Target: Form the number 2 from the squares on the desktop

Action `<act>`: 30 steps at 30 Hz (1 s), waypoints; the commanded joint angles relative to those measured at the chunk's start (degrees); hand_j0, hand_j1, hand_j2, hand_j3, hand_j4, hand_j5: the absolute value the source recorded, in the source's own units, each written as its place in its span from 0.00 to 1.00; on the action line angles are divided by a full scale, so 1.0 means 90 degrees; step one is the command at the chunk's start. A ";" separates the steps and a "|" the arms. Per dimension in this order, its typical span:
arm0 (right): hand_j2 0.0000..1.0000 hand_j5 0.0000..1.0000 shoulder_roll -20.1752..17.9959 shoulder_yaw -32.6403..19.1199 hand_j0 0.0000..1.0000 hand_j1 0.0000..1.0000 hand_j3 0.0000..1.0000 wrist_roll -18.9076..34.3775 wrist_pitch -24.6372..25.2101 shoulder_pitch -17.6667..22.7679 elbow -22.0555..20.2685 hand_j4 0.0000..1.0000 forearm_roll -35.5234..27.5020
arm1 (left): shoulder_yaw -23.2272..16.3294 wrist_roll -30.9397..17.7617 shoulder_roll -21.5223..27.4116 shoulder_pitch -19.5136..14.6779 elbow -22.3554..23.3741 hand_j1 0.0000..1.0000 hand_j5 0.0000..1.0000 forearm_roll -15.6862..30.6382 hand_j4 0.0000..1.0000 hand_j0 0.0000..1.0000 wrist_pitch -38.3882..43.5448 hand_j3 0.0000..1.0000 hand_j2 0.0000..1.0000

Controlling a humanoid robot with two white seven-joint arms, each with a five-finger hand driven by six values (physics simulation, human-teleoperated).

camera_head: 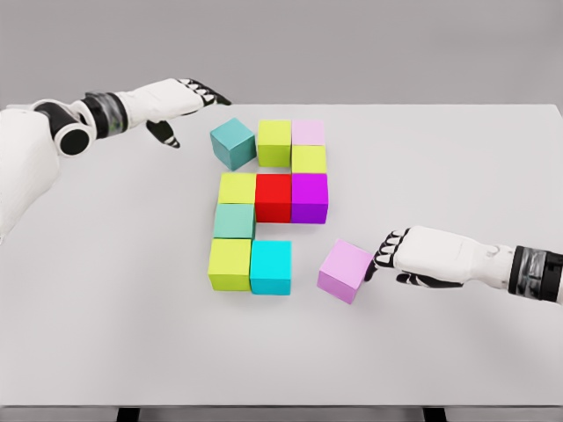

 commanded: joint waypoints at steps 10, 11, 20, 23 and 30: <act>0.61 0.61 0.0005 -0.0010 0.61 0.61 0.61 -0.0002 0.0016 -0.0029 0.0006 0.61 -0.0038 | 0.0017 -0.0082 -0.0323 -0.0088 0.0333 1.00 1.00 -0.0111 1.00 1.00 0.0007 1.00 1.00; 0.60 0.60 0.0005 -0.0010 0.60 0.60 0.60 -0.0002 0.0016 -0.0029 0.0006 0.60 -0.0038 | 0.0017 -0.0111 -0.0363 -0.0108 0.0411 1.00 1.00 -0.0140 1.00 1.00 0.0007 1.00 1.00; 0.60 0.60 0.0151 -0.0030 0.60 0.60 0.60 -0.0002 0.0016 -0.0049 0.0006 0.60 -0.0047 | 0.0017 -0.0160 -0.0626 -0.0186 0.0675 1.00 1.00 -0.0209 1.00 1.00 0.0007 1.00 1.00; 0.60 0.60 0.0142 -0.0040 0.60 0.60 0.60 -0.0002 0.0016 -0.0029 0.0006 0.60 -0.0038 | 0.0017 -0.0160 -0.0724 -0.0225 0.0773 1.00 1.00 -0.0248 1.00 1.00 0.0007 1.00 1.00; 0.60 0.60 0.0161 -0.0079 0.60 0.60 0.60 -0.0002 0.0016 -0.0049 0.0016 0.60 -0.0038 | 0.0007 -0.0160 -0.0812 -0.0235 0.0909 1.00 1.00 -0.0248 1.00 1.00 0.0007 1.00 1.00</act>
